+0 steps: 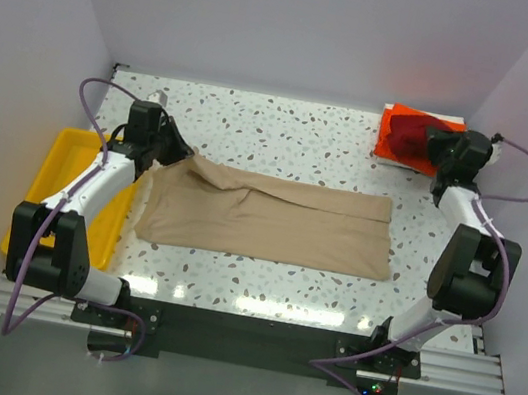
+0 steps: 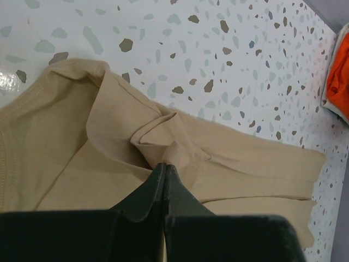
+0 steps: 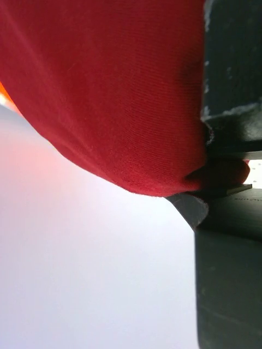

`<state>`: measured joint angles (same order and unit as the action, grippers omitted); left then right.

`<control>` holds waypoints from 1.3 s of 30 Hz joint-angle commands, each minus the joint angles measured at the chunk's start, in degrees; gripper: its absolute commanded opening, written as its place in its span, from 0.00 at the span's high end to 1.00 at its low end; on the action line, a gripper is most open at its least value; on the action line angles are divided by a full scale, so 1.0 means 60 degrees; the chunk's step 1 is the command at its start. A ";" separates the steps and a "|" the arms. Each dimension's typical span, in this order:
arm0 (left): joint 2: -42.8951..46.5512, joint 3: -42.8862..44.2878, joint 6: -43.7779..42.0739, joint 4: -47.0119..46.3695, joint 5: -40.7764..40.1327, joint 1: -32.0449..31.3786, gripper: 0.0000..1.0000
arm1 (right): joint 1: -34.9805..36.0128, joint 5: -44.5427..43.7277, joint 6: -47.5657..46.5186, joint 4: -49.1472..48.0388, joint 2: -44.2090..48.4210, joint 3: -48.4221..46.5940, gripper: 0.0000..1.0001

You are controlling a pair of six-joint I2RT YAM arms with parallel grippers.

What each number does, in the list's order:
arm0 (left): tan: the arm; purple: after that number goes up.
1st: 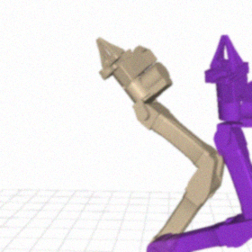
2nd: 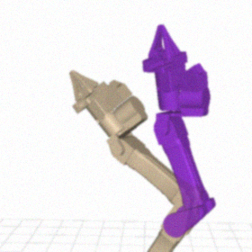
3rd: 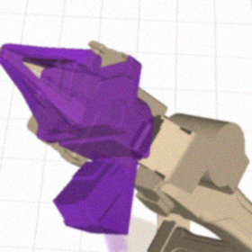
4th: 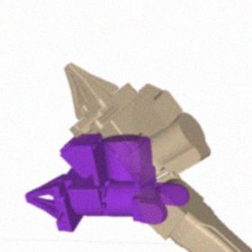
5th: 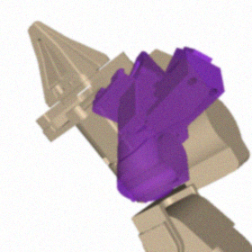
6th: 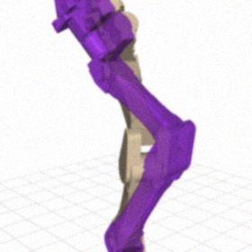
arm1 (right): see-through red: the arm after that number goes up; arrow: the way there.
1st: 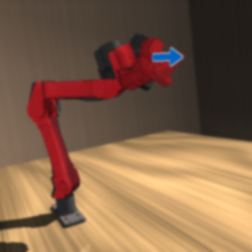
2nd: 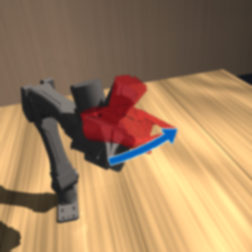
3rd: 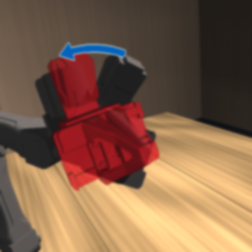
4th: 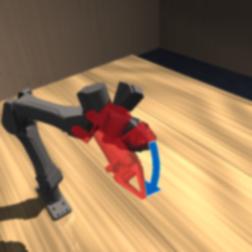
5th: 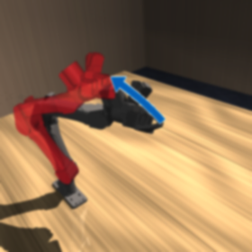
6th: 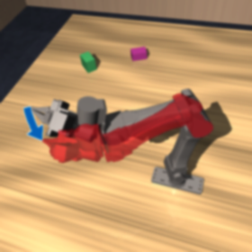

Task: Fold and stack the t-shirts
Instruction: Fold the tshirt

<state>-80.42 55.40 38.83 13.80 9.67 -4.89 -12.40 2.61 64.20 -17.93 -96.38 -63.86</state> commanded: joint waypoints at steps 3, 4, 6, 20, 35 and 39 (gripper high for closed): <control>0.0308 0.0186 -0.0055 -0.0469 0.0219 0.0067 1.00 | 0.0090 -0.0128 -0.0476 -0.0043 -0.1147 -0.1923 1.00; 0.0308 0.0186 -0.0070 -0.0455 0.0234 0.0067 1.00 | 0.0119 -0.0041 -0.0534 -0.0290 -0.1468 -0.2332 1.00; 0.0294 0.0215 -0.0085 -0.0469 0.0234 0.0067 1.00 | 0.0133 0.0062 -0.0738 -0.0613 -0.1806 -0.2788 1.00; 0.0206 0.0304 -0.0246 -0.0352 0.0146 0.0067 1.00 | 0.0178 0.0795 -0.2043 -0.0131 -0.3434 -0.6600 1.00; 0.0249 0.0245 -0.0173 -0.0381 0.0307 0.0067 1.00 | 0.0046 0.1704 -0.0857 -0.0574 -0.2910 -0.2380 0.25; 0.0323 0.0230 -0.0129 -0.0352 0.0278 0.0067 1.00 | 0.0060 0.1060 -0.1382 0.1579 -0.1871 -0.2409 0.20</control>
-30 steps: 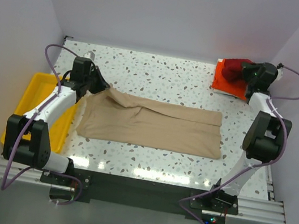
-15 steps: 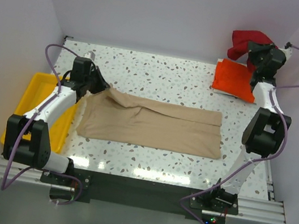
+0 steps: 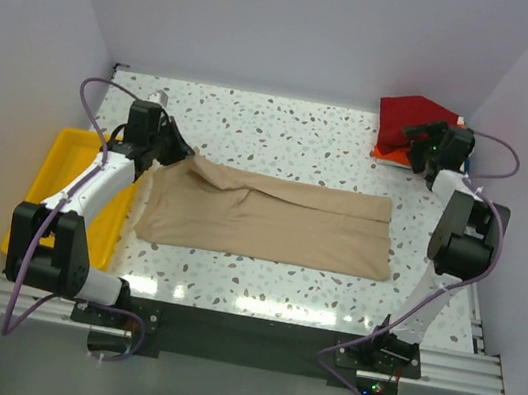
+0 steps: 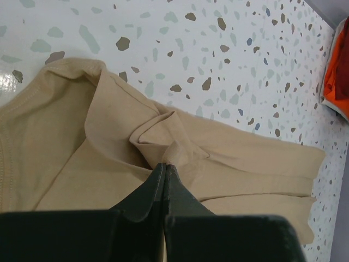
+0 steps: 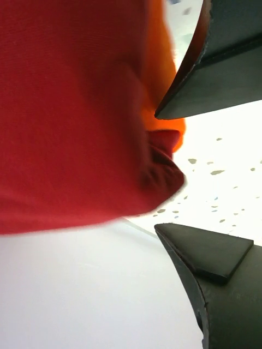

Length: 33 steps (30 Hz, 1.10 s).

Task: Fold and stack the t-shirts
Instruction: Fold the tshirt

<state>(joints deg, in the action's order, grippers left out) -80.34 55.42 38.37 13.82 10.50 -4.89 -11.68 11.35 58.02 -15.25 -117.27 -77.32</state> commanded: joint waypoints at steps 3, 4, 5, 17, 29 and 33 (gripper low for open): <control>0.0367 0.0212 -0.0023 -0.0356 0.0139 0.0067 1.00 | -0.0089 -0.0764 -0.0777 0.2480 0.2374 -0.0092 0.18; 0.0396 0.0212 -0.0023 -0.0356 0.0139 0.0067 1.00 | -0.0104 -0.0808 -0.0851 0.2946 0.2595 0.0067 0.18; 0.0396 0.0212 -0.0023 -0.0370 0.0125 0.0067 1.00 | -0.0133 -0.0779 -0.0939 0.3009 0.2786 0.0229 0.18; 0.0396 0.0226 0.0094 -0.0400 0.0271 0.0053 1.00 | -0.0118 -0.0618 -0.2637 0.4152 0.5159 0.3685 0.51; 0.0440 0.0124 0.0109 -0.0414 0.0286 0.0067 1.00 | -0.0118 -0.1277 -0.3122 0.4167 0.5616 0.5577 0.64; 0.0469 0.0095 0.0109 -0.0414 0.0286 0.0067 1.00 | -0.0104 -0.1292 -0.3107 0.3845 0.5177 0.5563 0.65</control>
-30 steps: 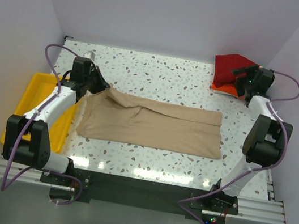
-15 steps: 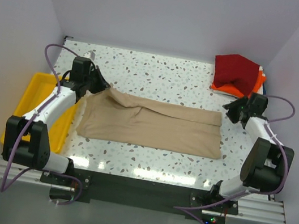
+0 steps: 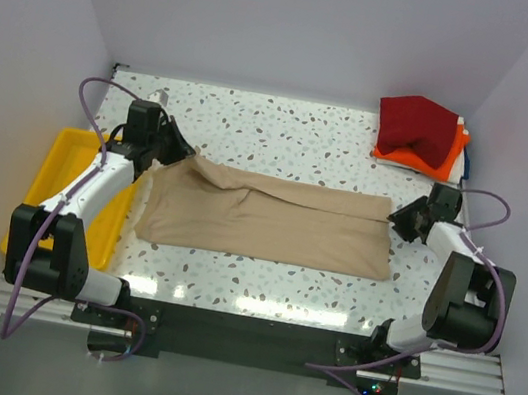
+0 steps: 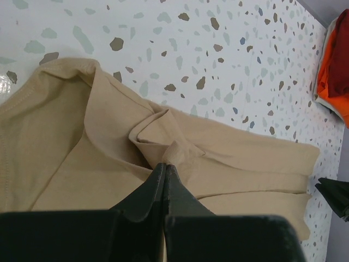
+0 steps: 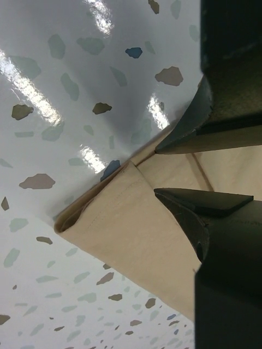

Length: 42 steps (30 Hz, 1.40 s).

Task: Fold and stack the t-shirts
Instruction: Fold the tshirt

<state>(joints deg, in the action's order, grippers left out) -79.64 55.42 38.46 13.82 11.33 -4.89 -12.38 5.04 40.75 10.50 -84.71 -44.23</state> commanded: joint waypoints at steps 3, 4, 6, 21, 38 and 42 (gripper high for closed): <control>0.0353 0.0066 0.0080 -0.0414 0.0147 0.0067 1.00 | -0.0002 -0.0181 -0.0200 -0.0621 -0.0515 -0.0026 0.65; 0.0353 0.0080 0.0080 -0.0414 0.0147 0.0067 1.00 | 0.0013 -0.0137 -0.0171 -0.0695 -0.0647 -0.0026 0.65; 0.0367 0.0066 0.0065 -0.0429 0.0147 0.0067 1.00 | 0.0013 -0.0049 -0.0083 -0.0914 -0.0750 0.0003 0.64; 0.0309 -0.0066 0.0124 -0.0561 0.0250 0.0067 1.00 | 0.0027 -0.0019 0.0107 -0.1223 -0.1263 -0.0187 0.67; 0.0265 -0.0081 0.0138 -0.0590 0.0177 0.0067 1.00 | 0.0130 -0.0049 0.0034 -0.1077 -0.1468 -0.0480 0.88; 0.0265 -0.0023 0.0138 -0.0503 0.0147 0.0067 1.00 | 0.0116 -0.0165 -0.0170 -0.0652 -0.1322 -0.0641 0.89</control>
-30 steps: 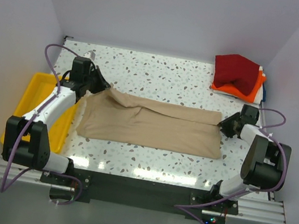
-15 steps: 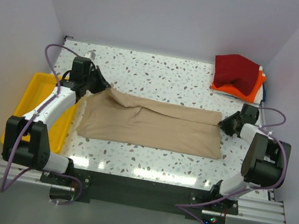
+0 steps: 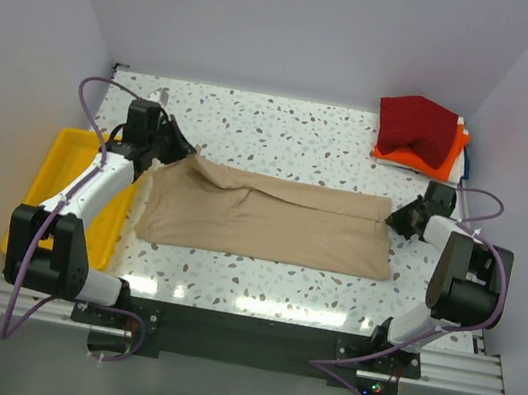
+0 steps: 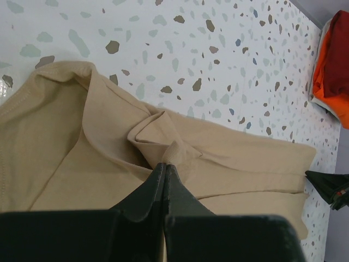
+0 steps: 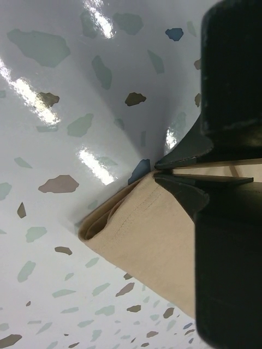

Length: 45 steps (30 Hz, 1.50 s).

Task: Fold and stack the t-shirts
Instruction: Fold the tshirt

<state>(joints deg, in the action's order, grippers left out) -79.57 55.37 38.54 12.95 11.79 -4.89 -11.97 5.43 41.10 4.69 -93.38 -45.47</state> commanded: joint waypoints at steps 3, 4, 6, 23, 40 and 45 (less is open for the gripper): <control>0.0268 0.0043 0.0109 -0.0327 0.0042 0.0067 1.00 | 0.0046 -0.0494 -0.0317 0.0595 0.0314 -0.0565 0.87; 0.0254 0.0087 0.0109 -0.0342 0.0027 0.0067 1.00 | 0.0061 -0.0510 -0.0346 0.0654 0.0344 -0.0653 0.87; 0.0239 0.0087 0.0124 -0.0327 0.0027 0.0067 1.00 | 0.0046 -0.0480 -0.0405 0.0713 0.0301 -0.0712 0.86; 0.0225 0.0380 0.0094 -0.0108 -0.0251 0.0067 1.00 | 0.0061 -0.0159 -0.0610 0.1006 0.0081 -0.1269 0.94; 0.0986 0.0366 0.0007 0.0449 -0.1101 0.0082 1.00 | -0.0027 -0.0129 -0.0640 0.1474 0.0666 -0.1151 1.00; 0.1293 0.0278 -0.0008 0.0624 -0.1262 0.0096 1.00 | -0.0085 -0.0114 -0.0610 0.1577 0.0827 -0.1122 1.00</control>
<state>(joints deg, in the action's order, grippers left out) -74.15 55.77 38.48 16.05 5.85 -4.89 -12.08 4.25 37.91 13.04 -90.91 -51.20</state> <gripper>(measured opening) 0.012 0.008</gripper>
